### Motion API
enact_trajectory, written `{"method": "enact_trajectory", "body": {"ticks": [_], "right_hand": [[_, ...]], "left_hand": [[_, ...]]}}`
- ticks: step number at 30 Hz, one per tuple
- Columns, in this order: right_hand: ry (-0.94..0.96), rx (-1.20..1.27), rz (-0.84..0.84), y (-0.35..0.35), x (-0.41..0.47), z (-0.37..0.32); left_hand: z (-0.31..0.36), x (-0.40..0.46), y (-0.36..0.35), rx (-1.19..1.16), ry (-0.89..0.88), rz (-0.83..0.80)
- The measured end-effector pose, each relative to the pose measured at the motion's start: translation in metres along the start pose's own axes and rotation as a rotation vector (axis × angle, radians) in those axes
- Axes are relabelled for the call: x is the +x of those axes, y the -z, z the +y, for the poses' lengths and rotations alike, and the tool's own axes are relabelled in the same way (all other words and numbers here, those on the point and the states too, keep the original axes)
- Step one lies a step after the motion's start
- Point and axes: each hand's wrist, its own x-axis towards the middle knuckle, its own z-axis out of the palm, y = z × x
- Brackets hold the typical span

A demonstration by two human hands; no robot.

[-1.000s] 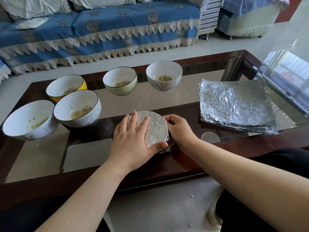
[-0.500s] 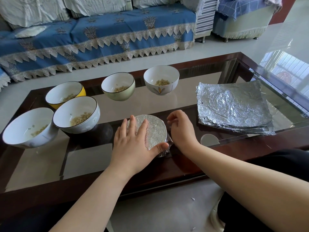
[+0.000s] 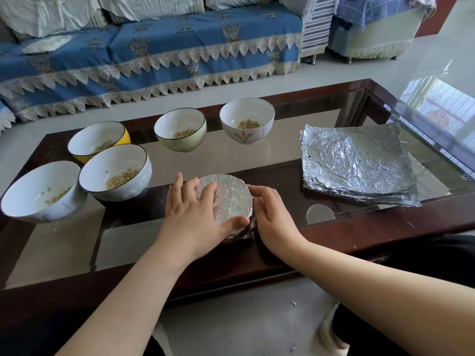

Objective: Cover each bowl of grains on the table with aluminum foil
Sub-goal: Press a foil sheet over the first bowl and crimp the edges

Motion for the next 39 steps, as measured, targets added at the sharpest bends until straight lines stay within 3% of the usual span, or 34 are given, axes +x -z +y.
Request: {"method": "enact_trajectory", "body": {"ticks": [5,13,23,28,32,39], "right_hand": [[0.017,-0.006,0.041,-0.005,0.001,-0.004],[-0.017,-0.021,0.053,-0.014,-0.007,-0.007],[-0.263,-0.006,0.058,-0.021,0.005,-0.017],[-0.251,-0.155,0.071,-0.023,0.015,-0.014],[-0.241,-0.387,-0.043,-0.017,0.021,-0.011],[-0.172,-0.506,-0.127,-0.010,0.028,-0.009]], "left_hand": [[-0.006,0.003,-0.004,-0.066,-0.106,0.012],[-0.009,0.005,-0.008,0.000,-0.109,-0.035],[-0.007,0.004,-0.012,0.013,-0.087,0.015],[-0.007,0.004,-0.011,0.020,-0.082,0.016],[-0.007,0.005,-0.012,0.034,-0.082,0.012],[-0.009,0.005,-0.012,0.032,-0.081,0.023]]}}
